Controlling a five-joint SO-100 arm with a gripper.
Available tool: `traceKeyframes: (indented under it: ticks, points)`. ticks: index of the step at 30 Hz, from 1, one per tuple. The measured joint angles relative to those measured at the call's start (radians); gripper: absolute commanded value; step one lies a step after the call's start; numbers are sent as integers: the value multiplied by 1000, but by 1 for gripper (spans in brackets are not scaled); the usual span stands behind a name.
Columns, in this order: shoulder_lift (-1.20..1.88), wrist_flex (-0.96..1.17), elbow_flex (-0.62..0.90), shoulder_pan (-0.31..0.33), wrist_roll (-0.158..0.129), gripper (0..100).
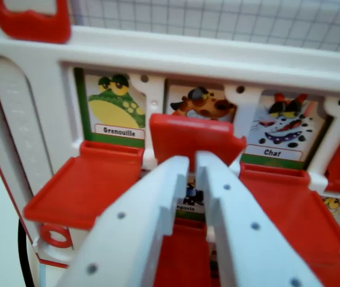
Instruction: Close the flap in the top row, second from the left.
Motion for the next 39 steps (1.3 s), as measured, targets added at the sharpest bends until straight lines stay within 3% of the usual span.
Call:
traceKeyframes:
  ticks: [9, 21, 27, 31, 39]
  points:
    - [-78, 14, -89, 15, 0, 1]
    - [-15, 112, -84, 15, 0, 1]
    - [356, 195, 167, 20, 0, 1]
    - [713, 282, 413, 40, -26, 1]
    - [1407, 472, 798, 146, -38, 1]
